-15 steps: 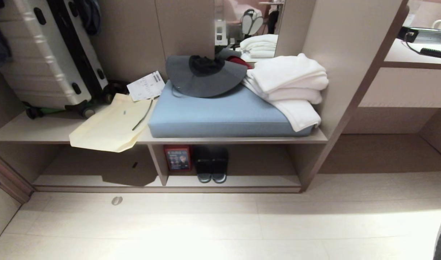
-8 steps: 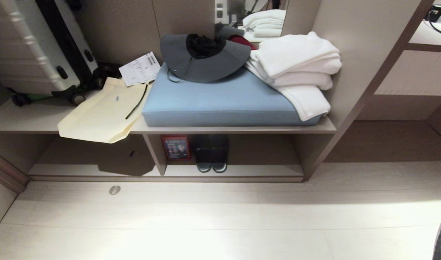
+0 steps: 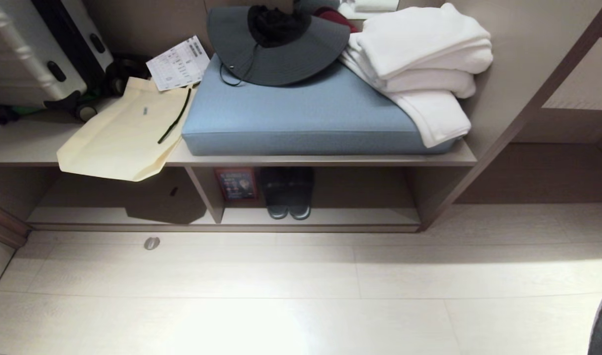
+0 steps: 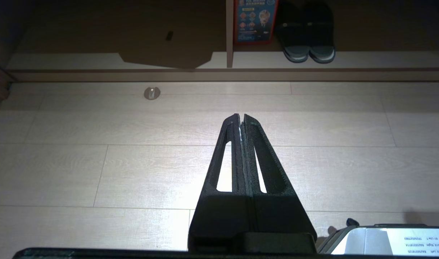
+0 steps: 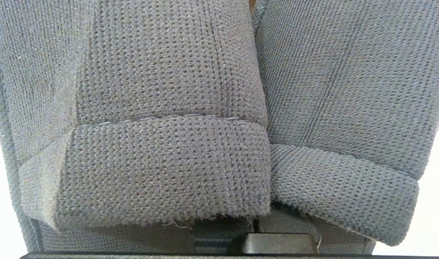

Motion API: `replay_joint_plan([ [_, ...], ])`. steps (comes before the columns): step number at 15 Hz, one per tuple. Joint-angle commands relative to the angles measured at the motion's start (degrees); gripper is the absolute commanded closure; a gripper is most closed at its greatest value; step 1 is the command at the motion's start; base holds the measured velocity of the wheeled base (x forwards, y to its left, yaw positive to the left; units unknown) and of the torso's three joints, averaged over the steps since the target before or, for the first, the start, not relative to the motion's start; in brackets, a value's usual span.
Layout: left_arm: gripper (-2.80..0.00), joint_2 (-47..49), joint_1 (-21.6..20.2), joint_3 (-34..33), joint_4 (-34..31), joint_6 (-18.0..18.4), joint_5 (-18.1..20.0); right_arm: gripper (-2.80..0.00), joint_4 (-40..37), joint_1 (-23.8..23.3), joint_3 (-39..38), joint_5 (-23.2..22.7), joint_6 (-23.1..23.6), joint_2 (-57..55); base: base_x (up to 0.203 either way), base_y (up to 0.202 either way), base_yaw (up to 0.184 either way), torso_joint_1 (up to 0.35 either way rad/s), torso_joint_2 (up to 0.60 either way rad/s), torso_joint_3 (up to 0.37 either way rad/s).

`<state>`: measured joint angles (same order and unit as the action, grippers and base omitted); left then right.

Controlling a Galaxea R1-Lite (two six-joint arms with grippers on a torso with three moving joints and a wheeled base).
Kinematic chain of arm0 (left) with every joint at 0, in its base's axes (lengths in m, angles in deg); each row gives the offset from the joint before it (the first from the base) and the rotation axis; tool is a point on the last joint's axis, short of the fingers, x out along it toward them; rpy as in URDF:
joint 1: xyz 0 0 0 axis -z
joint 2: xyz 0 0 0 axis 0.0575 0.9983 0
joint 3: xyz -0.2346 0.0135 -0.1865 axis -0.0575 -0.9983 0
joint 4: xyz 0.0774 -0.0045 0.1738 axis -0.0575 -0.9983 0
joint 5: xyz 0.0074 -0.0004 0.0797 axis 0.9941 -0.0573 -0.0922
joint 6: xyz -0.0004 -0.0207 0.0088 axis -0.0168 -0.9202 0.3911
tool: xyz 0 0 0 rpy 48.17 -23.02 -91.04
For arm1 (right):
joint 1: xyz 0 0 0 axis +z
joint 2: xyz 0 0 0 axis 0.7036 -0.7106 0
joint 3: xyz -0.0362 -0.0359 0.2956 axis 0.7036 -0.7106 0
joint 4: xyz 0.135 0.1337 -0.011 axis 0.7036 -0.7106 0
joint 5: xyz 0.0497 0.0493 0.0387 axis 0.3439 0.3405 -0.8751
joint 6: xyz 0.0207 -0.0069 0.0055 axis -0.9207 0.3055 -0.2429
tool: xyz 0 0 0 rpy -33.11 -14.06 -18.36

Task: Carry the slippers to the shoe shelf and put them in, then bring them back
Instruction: Place the slippers into the shoe cabinet

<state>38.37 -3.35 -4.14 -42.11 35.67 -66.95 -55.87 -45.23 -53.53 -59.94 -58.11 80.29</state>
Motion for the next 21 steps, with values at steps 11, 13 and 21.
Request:
replay_joint_plan([
  [11, 0.00, 0.1, 0.0, 0.0, 0.0, 0.0, 0.0, 0.00, 0.0, 0.0, -0.1, 0.0, 0.0, 0.1, 0.000, 0.000, 0.000, 0.000, 0.00, -0.200],
  [13, 0.00, 0.1, 0.0, 0.0, 0.0, 0.0, 0.0, 0.00, 0.0, 0.0, -0.1, 0.0, 0.0, 0.0, 0.000, 0.000, 0.000, 0.001, 0.00, -0.194],
  [21, 0.00, 0.1, 0.0, -0.1, 0.0, -0.1, 0.0, 0.00, 0.0, 0.0, -0.1, 0.1, 0.0, 0.1, 0.000, 0.000, 0.000, 0.001, 0.01, -0.195],
])
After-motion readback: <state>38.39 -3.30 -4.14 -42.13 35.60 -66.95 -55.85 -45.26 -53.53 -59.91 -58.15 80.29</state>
